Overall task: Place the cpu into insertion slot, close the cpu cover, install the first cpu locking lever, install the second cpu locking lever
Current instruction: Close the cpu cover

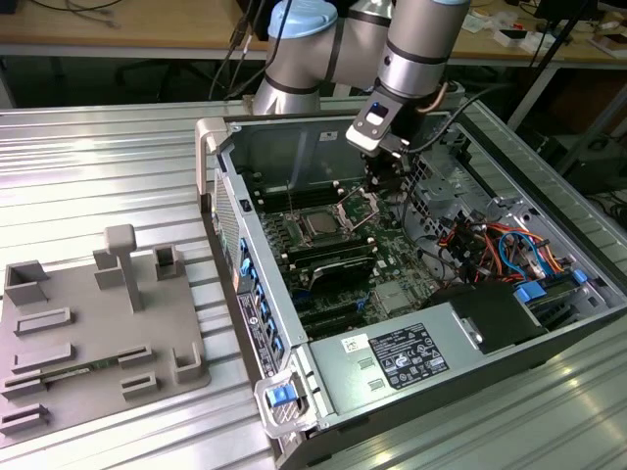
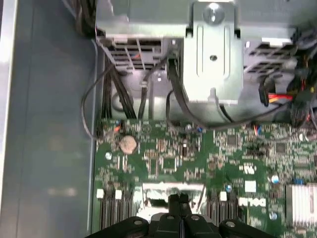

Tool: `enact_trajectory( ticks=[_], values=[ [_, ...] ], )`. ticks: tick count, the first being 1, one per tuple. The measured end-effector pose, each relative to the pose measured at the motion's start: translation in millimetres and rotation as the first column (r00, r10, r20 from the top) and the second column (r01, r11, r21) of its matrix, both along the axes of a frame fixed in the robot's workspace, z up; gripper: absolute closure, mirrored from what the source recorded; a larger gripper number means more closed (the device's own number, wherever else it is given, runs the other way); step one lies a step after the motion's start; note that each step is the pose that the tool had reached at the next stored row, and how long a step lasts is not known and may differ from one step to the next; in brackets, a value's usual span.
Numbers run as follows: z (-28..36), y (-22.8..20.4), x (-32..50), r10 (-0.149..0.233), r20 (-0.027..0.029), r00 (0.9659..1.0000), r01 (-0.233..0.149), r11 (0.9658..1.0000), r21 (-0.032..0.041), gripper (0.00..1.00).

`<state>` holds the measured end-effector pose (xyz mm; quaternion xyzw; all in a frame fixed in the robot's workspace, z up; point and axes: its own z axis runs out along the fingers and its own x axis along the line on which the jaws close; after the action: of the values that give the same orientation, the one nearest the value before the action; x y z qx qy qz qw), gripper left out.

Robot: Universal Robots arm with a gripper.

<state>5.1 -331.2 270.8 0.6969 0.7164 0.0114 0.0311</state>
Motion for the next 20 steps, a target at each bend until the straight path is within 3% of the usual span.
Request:
enact_trajectory(
  ticks=[7,10,16,20],
  values=[
    [-0.4,1.3,20.0,0.0,-0.002,1.0,0.0,1.0,-0.0001,0.89],
    [-5.8,2.6,28.8,0.0,-0.0066,1.0,0.0,1.0,-0.0001,0.89],
    [-19.9,2.7,31.6,0.0,-0.0103,0.9999,0.0,1.0,-0.0002,0.89],
    [-25.1,2.7,30.9,0.0,-0.012,0.9999,0.0,1.0,-0.0001,0.89]
  ],
)
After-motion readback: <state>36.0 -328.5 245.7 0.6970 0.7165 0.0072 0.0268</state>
